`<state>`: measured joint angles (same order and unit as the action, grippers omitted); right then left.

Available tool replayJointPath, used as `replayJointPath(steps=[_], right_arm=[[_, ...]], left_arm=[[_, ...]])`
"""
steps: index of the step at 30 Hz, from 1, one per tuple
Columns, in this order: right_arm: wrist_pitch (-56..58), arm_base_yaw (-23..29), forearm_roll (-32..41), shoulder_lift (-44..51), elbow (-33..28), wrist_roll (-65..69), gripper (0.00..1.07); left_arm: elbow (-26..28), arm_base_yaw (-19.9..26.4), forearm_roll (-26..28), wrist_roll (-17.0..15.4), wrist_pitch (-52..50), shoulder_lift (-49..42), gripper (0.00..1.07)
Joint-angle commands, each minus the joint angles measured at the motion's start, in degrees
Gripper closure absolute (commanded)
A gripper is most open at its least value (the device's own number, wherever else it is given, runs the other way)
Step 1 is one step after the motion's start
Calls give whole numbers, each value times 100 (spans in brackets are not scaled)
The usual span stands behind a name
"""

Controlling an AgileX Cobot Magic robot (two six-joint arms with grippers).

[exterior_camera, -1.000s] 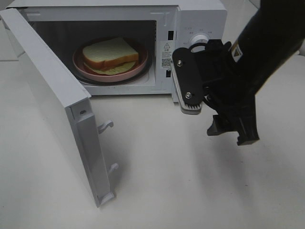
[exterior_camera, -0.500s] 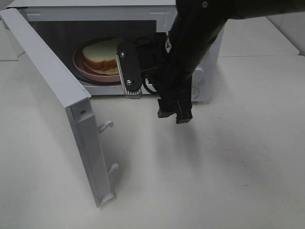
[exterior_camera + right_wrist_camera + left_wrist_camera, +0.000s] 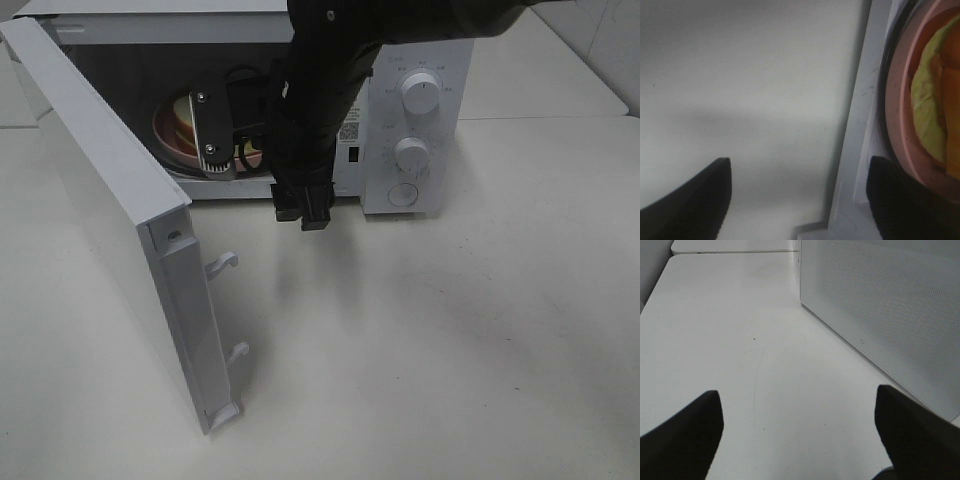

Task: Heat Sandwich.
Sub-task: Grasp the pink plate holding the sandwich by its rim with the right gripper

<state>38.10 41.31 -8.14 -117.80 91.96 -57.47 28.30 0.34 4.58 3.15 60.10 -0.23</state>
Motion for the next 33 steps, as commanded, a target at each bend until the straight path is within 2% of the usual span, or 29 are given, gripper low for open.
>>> replayJointPath(steps=[1,11,15,24,33], right_arm=[[11,6,286,-241,304,-74,34],[367,-63,309,-945,1341,34,35],[487,-132,338,-1077,1581,143,36],[447,-292,292,-1163,1650,143,36],[407,-413,309,-1358,1965,189,36]], left_arm=[[-17,-34,-29,-29,-69,-103,30],[-17,-34,-46,-29,-69,-103,30],[-17,-34,-52,-29,-69,-103,30],[-17,-34,-52,-29,-69,-103,30],[-17,-34,-57,-29,-69,-97,30]])
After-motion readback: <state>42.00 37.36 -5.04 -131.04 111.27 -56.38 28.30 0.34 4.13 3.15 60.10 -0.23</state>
